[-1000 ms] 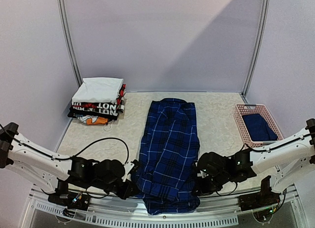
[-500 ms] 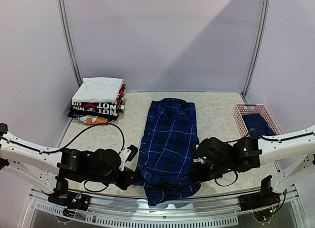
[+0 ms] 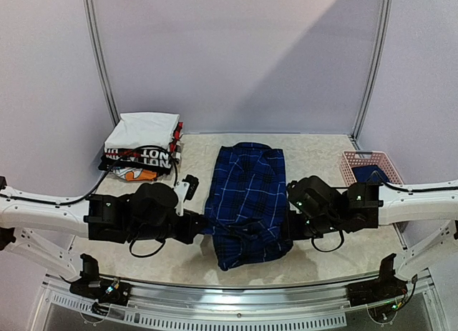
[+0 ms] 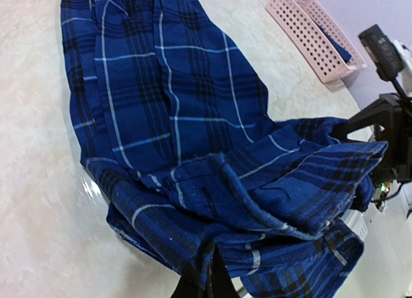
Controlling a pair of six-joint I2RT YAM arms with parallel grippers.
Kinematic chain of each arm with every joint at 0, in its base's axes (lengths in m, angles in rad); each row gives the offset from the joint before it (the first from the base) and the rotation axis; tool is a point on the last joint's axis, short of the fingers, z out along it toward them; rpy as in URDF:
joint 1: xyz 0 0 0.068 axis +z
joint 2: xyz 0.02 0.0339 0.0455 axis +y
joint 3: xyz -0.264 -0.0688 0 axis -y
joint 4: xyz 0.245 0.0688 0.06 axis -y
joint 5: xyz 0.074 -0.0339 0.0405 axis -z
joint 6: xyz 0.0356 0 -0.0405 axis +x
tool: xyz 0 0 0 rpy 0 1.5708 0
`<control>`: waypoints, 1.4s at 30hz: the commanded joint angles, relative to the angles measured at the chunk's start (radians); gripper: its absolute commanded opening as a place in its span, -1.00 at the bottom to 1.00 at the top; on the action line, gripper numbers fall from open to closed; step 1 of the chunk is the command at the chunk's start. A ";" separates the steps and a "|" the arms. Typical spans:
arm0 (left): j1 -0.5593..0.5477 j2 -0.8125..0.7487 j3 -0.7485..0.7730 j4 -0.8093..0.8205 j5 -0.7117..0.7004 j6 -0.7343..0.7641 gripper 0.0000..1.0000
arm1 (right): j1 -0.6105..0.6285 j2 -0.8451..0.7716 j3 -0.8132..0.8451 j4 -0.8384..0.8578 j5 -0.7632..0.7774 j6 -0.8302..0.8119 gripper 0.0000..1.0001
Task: Fold and stack the mixed laundry pile
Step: Pick up the rectangle-folded shirt from the center of the board, then fold the rectangle-folded shirt at the center of the board.
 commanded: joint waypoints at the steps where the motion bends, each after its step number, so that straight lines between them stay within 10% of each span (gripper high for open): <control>1: 0.068 0.072 0.070 0.006 0.000 0.051 -1.00 | -0.045 0.004 0.047 -0.012 0.057 -0.039 -1.00; 42: 0.480 0.762 0.543 0.073 0.298 0.207 -1.00 | -0.452 0.392 0.245 0.118 0.071 -0.133 -0.99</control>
